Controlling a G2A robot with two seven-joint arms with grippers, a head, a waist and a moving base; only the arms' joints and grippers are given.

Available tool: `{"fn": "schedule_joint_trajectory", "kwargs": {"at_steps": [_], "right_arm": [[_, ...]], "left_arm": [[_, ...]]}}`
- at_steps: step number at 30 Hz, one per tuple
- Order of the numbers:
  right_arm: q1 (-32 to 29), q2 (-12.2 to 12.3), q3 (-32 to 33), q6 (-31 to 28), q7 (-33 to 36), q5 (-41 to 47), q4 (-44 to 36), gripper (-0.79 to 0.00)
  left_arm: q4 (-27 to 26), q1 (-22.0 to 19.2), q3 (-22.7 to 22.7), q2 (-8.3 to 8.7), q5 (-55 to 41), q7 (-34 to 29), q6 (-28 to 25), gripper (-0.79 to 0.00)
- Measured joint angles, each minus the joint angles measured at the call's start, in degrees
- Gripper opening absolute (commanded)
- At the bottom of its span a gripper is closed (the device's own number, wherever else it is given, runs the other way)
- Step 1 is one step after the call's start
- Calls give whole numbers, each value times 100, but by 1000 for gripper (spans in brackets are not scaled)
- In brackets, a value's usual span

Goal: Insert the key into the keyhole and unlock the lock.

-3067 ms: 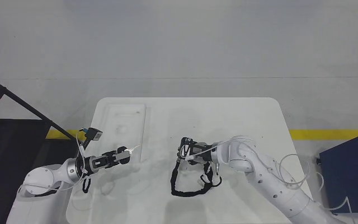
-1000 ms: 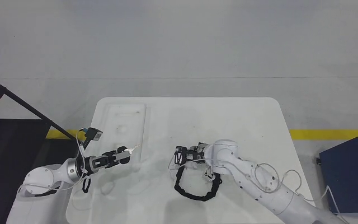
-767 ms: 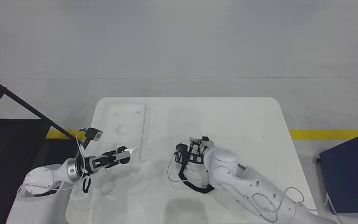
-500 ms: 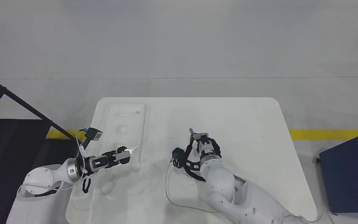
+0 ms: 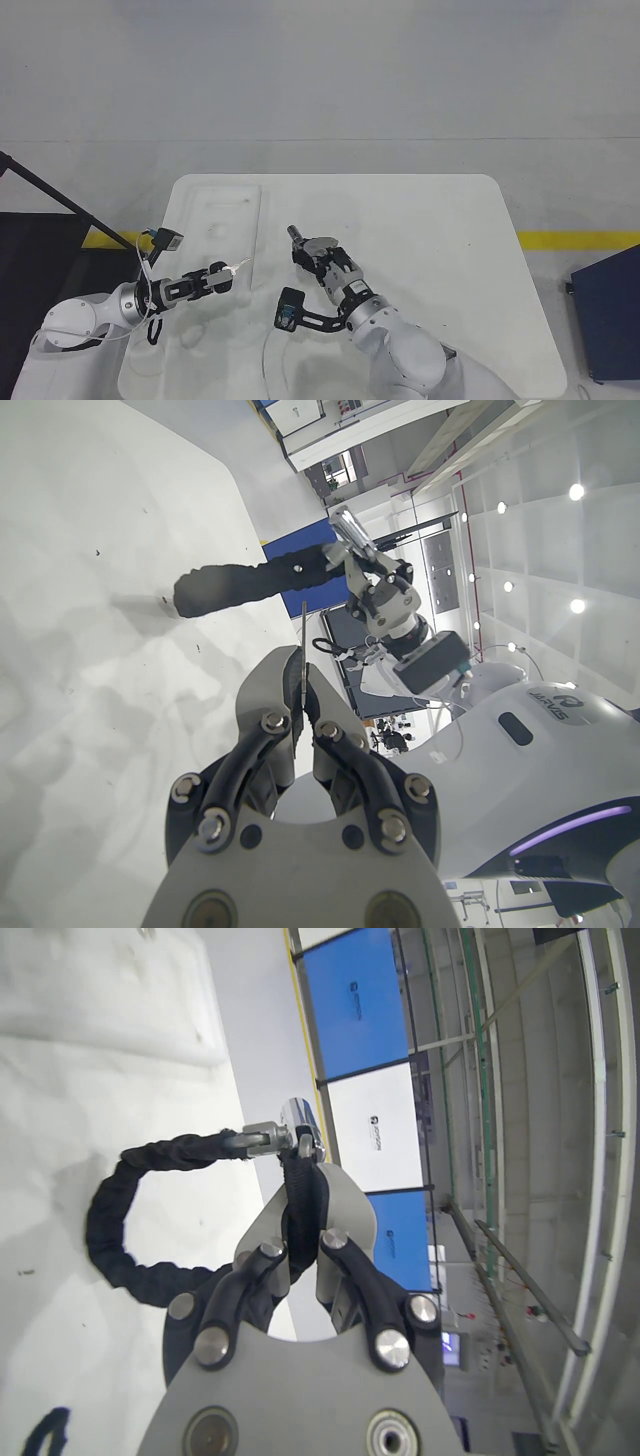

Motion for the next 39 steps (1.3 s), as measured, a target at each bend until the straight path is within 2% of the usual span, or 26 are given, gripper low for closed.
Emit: {"fn": "schedule_joint_trajectory", "kwargs": {"at_steps": [3, 7, 10, 17, 24, 27, 32, 35, 39], "right_arm": [[-30, -37, -16, -426, -593, 707, -62, -785], [188, -90, 98, -1929, -935, 2356, 243, -785], [395, -131, 371, -2636, -926, 3574, 701, -785], [652, -163, 976, -3003, -1395, 5710, 1837, -785], [886, -115, 1226, -4295, -2203, 7199, 2805, -785], [1027, -60, 1012, -4349, -2517, 7708, 3113, -785], [1378, 141, 416, -4335, -3460, 8490, 3545, -785], [1606, 269, -26, -4336, -4145, 8635, 3661, -785], [1972, 434, -703, -4336, -5225, 8338, 3864, -785]], "left_arm": [[0, 0, 0, 0, 0, 0, 0, -785], [0, 0, 0, 0, 0, 0, 0, -785], [0, 0, 0, 0, 0, 0, 0, -785], [0, 0, 0, 0, 0, 0, 0, -785], [0, 0, 0, 0, 0, 0, 0, -785], [0, 0, 0, 0, 0, 0, 0, -785], [0, 0, 0, 0, 0, 0, 0, -785], [0, 0, 0, 0, 0, 0, 0, -785], [0, 0, 0, 0, 0, 0, 0, -785]]}}
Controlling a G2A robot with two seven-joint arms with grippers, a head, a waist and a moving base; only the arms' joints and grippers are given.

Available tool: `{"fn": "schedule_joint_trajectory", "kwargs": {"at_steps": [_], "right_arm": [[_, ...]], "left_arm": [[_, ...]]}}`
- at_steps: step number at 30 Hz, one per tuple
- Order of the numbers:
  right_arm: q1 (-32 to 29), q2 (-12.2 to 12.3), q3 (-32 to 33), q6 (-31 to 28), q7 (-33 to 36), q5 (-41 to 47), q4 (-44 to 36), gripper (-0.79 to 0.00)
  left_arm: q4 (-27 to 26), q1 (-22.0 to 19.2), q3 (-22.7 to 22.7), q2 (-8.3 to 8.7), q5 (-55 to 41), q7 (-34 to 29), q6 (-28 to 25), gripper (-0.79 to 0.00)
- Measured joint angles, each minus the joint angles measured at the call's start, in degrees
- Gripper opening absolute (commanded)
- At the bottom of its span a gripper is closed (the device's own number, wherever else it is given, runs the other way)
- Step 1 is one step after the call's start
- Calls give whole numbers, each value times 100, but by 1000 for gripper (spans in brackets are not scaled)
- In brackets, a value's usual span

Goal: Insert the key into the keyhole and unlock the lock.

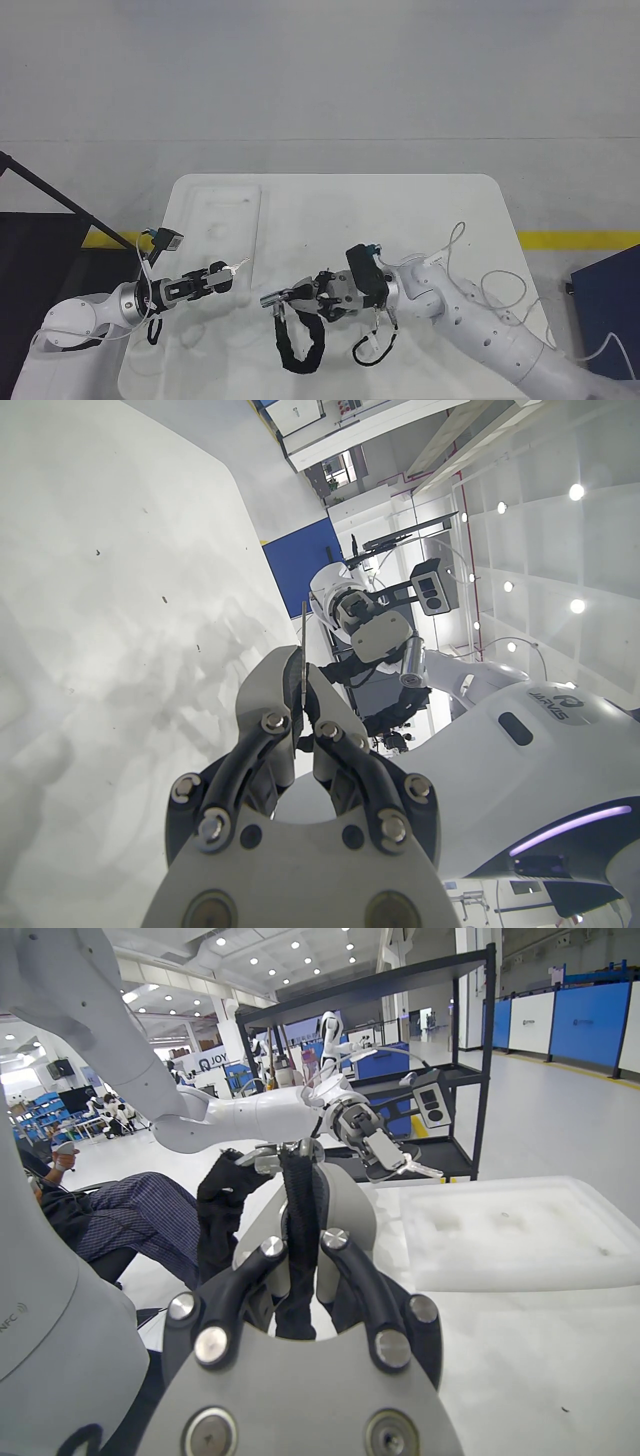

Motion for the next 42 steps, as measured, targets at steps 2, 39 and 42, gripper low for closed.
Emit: {"fn": "schedule_joint_trajectory", "kwargs": {"at_steps": [2, 39, 42], "right_arm": [[193, 67, -361, 0, -742, -176, 196, -785], [909, 250, -1215, 0, -2944, -1011, 1043, -785], [909, 250, -1214, 0, -2944, -1012, 1043, -785]], "left_arm": [[0, 0, 0, 0, 0, 0, 0, -785], [0, 0, 0, 0, 0, 0, 0, -785], [0, 0, 0, 0, 0, 0, 0, -785]]}}
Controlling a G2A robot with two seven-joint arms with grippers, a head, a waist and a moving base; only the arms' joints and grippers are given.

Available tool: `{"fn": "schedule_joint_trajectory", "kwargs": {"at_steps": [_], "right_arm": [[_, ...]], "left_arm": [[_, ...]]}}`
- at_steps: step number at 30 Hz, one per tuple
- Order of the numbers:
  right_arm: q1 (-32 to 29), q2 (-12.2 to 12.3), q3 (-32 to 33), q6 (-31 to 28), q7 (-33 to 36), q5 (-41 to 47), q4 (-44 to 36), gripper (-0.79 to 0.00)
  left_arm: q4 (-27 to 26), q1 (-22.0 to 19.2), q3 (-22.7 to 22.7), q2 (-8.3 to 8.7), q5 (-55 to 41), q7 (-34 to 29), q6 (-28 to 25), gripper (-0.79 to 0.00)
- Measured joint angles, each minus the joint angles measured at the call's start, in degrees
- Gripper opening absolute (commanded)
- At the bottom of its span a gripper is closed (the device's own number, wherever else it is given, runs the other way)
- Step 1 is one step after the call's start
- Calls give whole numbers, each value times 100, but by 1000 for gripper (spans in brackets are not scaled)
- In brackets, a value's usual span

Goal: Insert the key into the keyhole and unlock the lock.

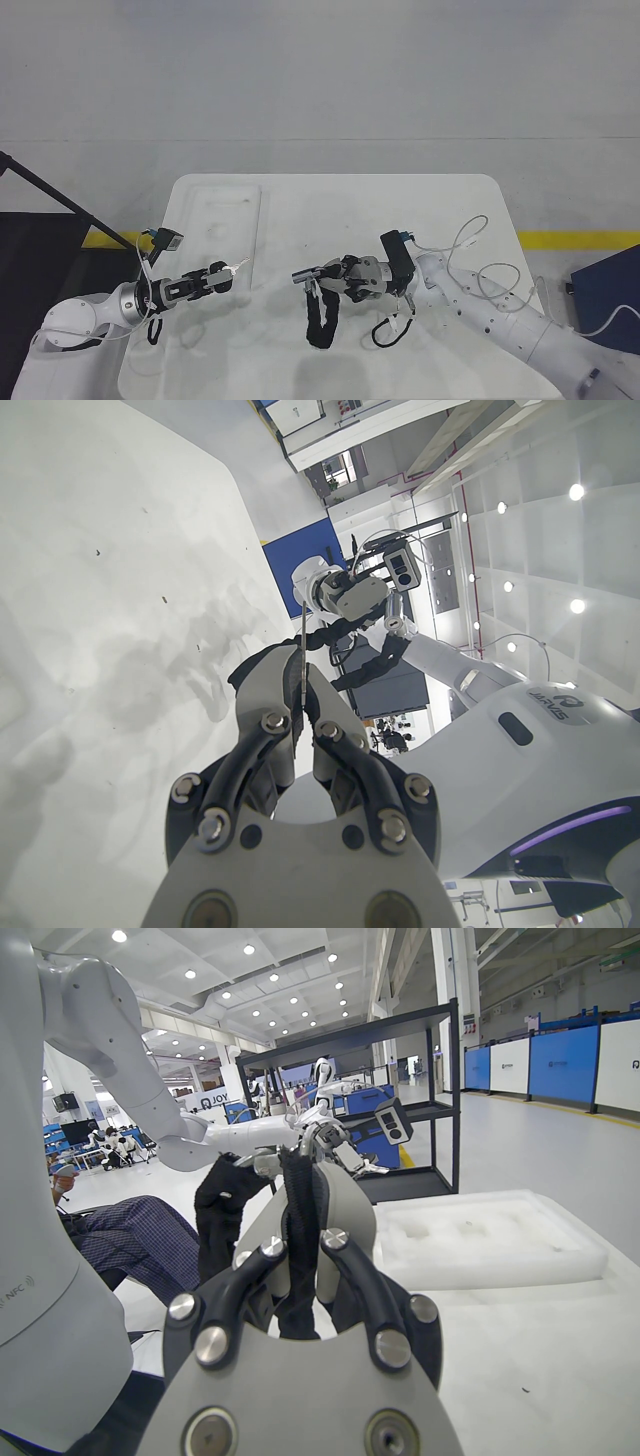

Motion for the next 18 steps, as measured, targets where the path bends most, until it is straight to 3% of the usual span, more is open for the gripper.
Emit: {"fn": "schedule_joint_trajectory", "kwargs": {"at_steps": [9, 18], "right_arm": [[-86, -14, 200, 264, 174, -401, -277, -785], [-374, -52, 541, 430, -431, -1119, -384, -785]], "left_arm": [[0, 0, 0, 0, 0, 0, 0, -785], [0, 0, 0, 0, 0, 0, 0, -785]]}}
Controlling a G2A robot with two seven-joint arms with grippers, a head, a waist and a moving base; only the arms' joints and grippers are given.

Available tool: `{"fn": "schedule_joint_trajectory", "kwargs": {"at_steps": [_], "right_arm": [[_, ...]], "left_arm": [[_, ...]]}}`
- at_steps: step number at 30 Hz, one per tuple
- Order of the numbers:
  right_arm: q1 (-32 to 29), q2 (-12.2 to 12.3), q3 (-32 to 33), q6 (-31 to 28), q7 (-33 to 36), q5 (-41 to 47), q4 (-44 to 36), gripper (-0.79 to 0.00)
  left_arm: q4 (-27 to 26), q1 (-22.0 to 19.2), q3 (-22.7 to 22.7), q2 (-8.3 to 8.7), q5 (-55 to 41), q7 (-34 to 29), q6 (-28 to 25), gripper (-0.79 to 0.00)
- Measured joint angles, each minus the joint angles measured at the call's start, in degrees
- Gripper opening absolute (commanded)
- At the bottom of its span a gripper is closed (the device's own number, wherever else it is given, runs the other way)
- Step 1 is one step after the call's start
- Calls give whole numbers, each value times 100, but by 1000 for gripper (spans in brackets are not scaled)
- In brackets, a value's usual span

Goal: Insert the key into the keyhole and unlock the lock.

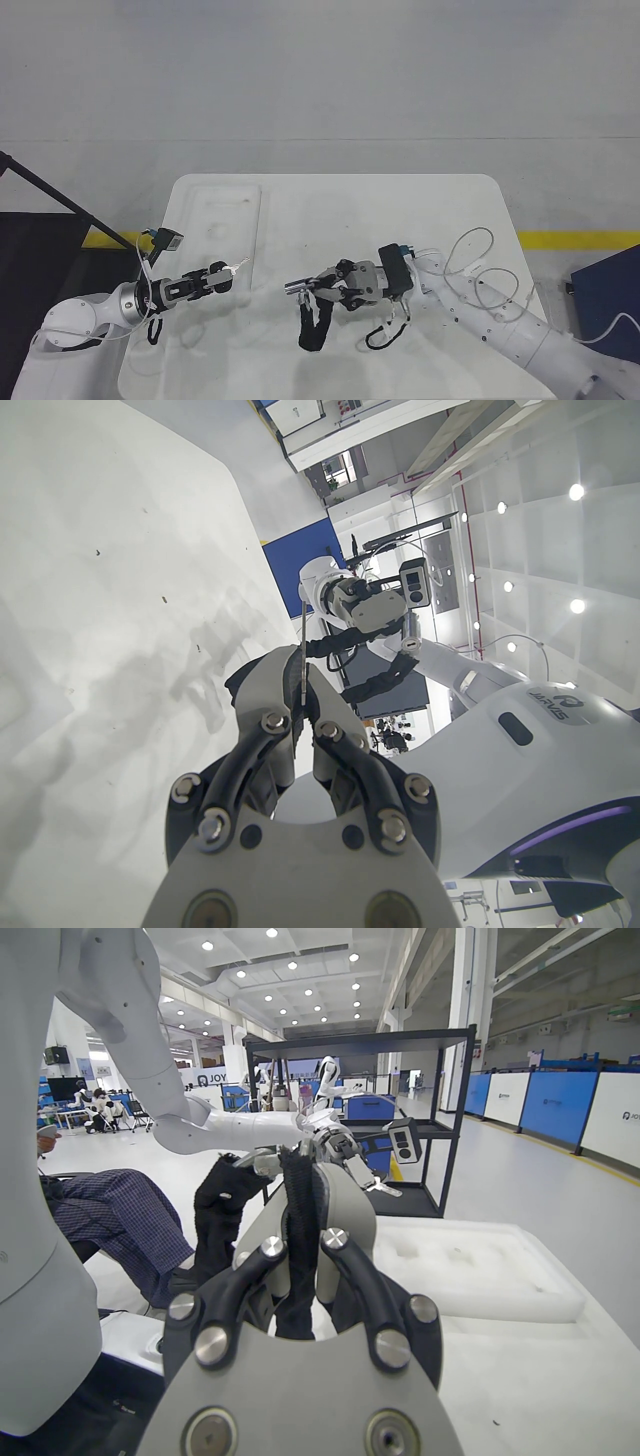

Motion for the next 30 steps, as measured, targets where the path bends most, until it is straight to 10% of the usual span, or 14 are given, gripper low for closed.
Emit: {"fn": "schedule_joint_trajectory", "kwargs": {"at_steps": [20, 30], "right_arm": [[-196, -305, 164, -17, 17, 346, 471, -785], [-195, -305, 164, -18, 18, 344, 471, -785]], "left_arm": [[-28, -2, 8, 0, 25, 24, 5, -785], [-950, 36, 160, 18, 1151, 808, -432, -785]]}}
